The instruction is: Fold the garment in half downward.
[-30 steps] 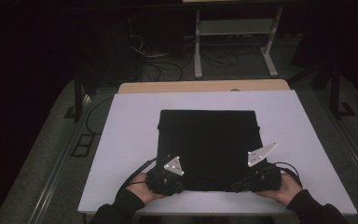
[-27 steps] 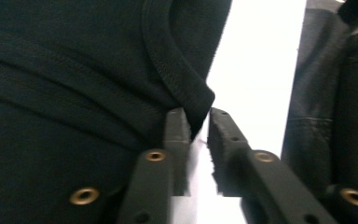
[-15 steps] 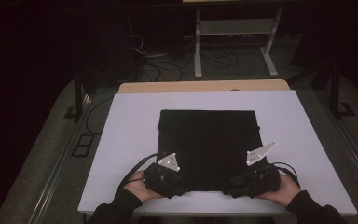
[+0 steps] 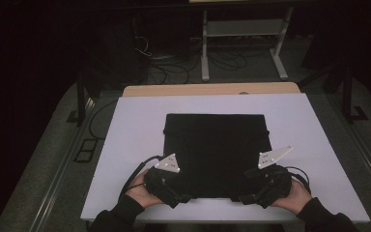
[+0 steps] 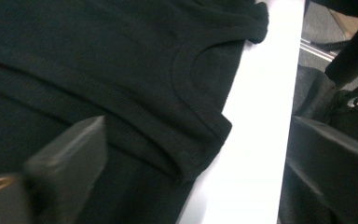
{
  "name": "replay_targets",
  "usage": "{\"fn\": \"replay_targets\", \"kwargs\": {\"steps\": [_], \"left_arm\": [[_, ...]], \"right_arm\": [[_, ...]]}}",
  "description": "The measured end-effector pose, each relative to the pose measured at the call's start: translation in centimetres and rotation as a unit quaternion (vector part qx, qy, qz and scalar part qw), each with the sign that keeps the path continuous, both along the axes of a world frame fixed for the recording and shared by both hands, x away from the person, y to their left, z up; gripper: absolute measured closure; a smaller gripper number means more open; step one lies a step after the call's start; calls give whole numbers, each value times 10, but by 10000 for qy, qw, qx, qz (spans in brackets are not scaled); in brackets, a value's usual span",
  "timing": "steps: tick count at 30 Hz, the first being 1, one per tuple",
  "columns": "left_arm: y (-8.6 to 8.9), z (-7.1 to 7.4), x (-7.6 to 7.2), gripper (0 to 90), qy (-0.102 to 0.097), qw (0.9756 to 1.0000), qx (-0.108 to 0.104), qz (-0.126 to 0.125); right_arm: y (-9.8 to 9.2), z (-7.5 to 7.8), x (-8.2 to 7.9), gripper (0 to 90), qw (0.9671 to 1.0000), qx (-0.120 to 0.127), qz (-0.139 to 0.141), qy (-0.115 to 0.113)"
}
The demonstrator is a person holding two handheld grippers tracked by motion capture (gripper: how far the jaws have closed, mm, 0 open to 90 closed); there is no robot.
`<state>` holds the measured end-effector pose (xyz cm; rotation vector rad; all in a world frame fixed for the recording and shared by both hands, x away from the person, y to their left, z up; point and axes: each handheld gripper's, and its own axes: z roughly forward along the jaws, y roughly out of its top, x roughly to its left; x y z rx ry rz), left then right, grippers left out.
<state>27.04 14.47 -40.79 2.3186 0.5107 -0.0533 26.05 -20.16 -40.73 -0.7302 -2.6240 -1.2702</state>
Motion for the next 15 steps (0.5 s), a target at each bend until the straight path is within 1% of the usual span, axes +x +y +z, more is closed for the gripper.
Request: {"fn": "replay_targets", "kwargs": {"steps": [2,4,5,7,8,9,10,11,12,15], "left_arm": [[4,1,1,0,-61,9999,-60,125],[10,3,3,0,-82,9995,-181,239],[12,3,3,0,-94,9990,-276,328],[18,5,3,0,-168,9979,-384,486],[21,5,3,0,-218,9974,-415,554],[21,5,3,0,-218,9974,-415,554],[27,6,3,0,-289,9961,-482,684],[29,7,3,0,-316,9955,-508,730],[33,6,2,0,-355,9940,-595,842],[39,6,1,0,-409,9926,-635,948]], "right_arm": [[0,2,0,0,10000,46,-51,-72],[-1,4,1,0,9998,87,-129,-127],[-1,5,2,0,9997,96,-157,-156],[-1,7,3,0,9995,128,-198,-211],[-1,8,4,0,9994,146,-219,-232],[-1,8,4,0,9994,146,-219,-232],[-1,9,6,0,9993,161,-241,-242],[1,10,8,0,9992,147,-244,-294],[2,11,9,0,9991,134,-256,-299],[4,12,12,0,9989,136,-266,-360]]}}
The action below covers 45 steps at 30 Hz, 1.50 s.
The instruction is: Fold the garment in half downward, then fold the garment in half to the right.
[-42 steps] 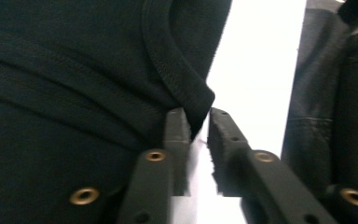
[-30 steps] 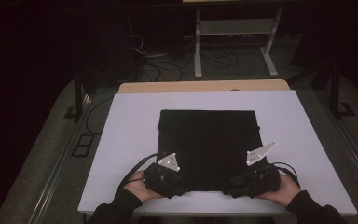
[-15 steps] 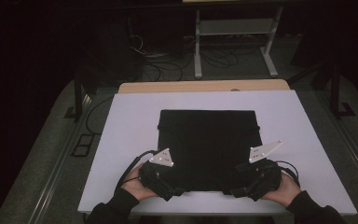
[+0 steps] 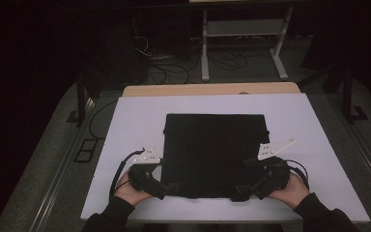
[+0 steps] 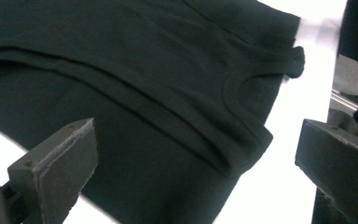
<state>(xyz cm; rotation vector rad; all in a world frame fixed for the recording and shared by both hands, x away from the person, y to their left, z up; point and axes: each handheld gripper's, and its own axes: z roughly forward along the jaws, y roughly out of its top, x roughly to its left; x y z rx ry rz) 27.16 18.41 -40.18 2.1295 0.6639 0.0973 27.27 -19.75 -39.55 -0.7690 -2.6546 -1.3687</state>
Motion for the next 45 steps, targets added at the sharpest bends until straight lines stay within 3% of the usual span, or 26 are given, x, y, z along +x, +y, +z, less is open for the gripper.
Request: {"fn": "replay_targets", "kwargs": {"steps": [8,16,22,28,36,38,45], "left_arm": [[21,-4,-6,0,-26,9995,12,313],[34,-8,-6,0,-75,9986,-108,511],[37,-9,-6,0,-198,9982,-208,519],[39,-10,-9,0,-372,9979,-199,485],[44,-17,-8,0,-278,9981,-100,548],[44,-17,-8,0,-277,9981,-82,548],[45,-20,-9,0,-256,9986,24,465]], "right_arm": [[13,4,14,0,9999,-102,-77,-90],[29,17,35,0,9988,-157,-259,-374],[39,27,50,0,9982,-48,-283,-529],[48,31,64,0,9981,-33,-315,-538],[63,41,86,0,9975,-78,-345,-604],[68,42,91,0,9963,-162,-395,-750],[82,38,112,0,9972,-285,-387,-565]]}}
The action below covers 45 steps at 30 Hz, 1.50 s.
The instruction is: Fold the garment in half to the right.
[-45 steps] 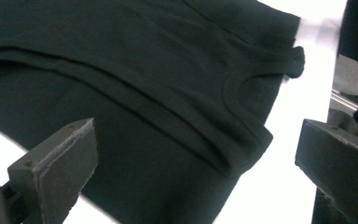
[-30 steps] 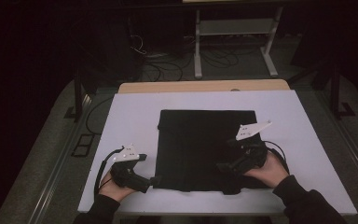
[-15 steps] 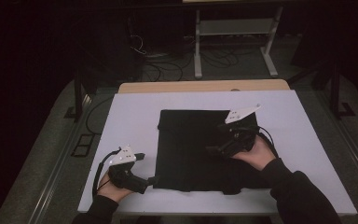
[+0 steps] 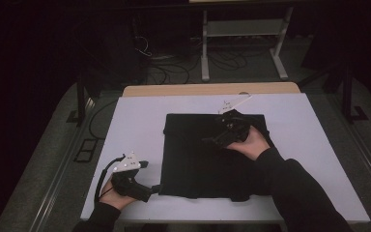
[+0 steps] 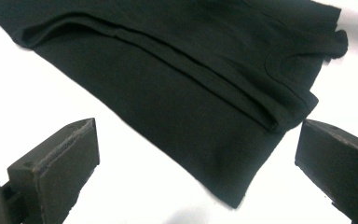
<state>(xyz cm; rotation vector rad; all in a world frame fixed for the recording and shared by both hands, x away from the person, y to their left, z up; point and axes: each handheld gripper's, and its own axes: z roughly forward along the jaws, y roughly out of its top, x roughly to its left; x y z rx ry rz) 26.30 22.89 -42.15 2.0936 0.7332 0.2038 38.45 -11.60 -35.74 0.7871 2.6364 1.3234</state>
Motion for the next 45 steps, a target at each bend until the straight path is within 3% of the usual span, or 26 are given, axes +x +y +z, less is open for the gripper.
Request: {"fn": "replay_targets", "kwargs": {"steps": [14,21,30,45], "left_arm": [[-5,-10,-1,0,226,9988,289,-327],[-10,-14,1,0,408,9959,553,-588],[-16,-20,1,0,547,9944,597,-679],[-24,-25,2,0,538,9929,718,-785]], "right_arm": [[22,2,35,0,9999,-43,-81,50],[36,3,50,0,9999,-35,-63,124],[53,-1,62,0,9999,-36,-72,137],[87,-21,85,0,9995,-196,-138,221]]}}
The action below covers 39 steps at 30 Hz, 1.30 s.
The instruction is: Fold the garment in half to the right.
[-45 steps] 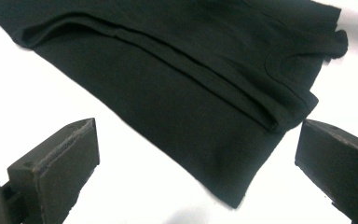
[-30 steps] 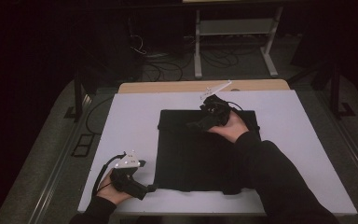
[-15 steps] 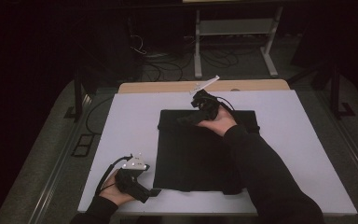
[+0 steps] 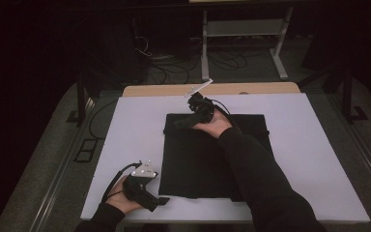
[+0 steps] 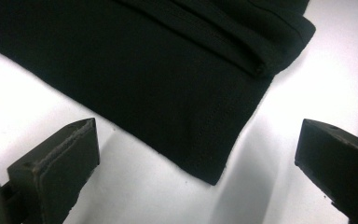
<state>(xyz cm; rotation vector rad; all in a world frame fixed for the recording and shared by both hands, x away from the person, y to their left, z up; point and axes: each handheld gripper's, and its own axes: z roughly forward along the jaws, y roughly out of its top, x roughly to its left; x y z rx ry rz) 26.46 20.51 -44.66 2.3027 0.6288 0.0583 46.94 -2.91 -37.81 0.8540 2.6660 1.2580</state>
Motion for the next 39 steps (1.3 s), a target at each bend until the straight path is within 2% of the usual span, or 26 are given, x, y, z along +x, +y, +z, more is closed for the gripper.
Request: {"fn": "replay_targets", "kwargs": {"steps": [5,11,14,16,17,22,23,24,26,29,32,33,34,35,37,39], "left_arm": [[-1,-1,0,0,26,10000,20,-16],[-2,-1,0,0,-43,9999,70,-109],[-4,-2,-1,0,-26,9999,86,-107],[-4,-2,0,0,-57,9997,136,-171],[-5,-2,-1,0,-47,9999,77,-119],[-6,-2,-1,0,-113,9996,177,-211],[-7,-3,-1,0,-121,9997,127,-150],[-6,-2,-1,0,-150,9995,199,-214],[-8,-2,-2,5,-172,9995,176,-173],[-9,-1,-3,80,-280,9992,242,-181],[-10,-1,-4,134,-337,9991,221,-115],[-10,0,-4,134,-408,9985,332,-175],[-10,0,-4,143,-408,9985,332,-175],[-11,-1,-6,203,-593,9975,359,-102],[-11,0,-6,232,-594,9977,324,-105],[-11,0,-5,329,-621,9975,325,-96]], "right_arm": [[12,-3,11,0,10000,-40,-52,-24],[23,-5,24,0,9998,-5,-173,-48],[28,-8,31,0,9997,0,-252,1],[31,-11,35,0,9996,-48,-264,-9],[33,-13,37,0,9995,-72,-294,-19],[43,-26,47,0,9990,-198,-406,25],[45,-28,48,0,9988,-209,-454,12],[46,-31,50,0,9987,-228,-459,-9],[50,-36,54,0,9984,-239,-513,-3],[53,-45,60,0,9979,-227,-602,44],[55,-49,62,0,9976,-256,-639,54],[56,-51,63,0,9973,-281,-670,84],[56,-51,63,0,9973,-281,-670,84],[59,-58,67,0,9966,-350,-730,128],[60,-59,68,0,9965,-366,-736,141],[63,-61,68,0,9966,-425,-700,129]]}}
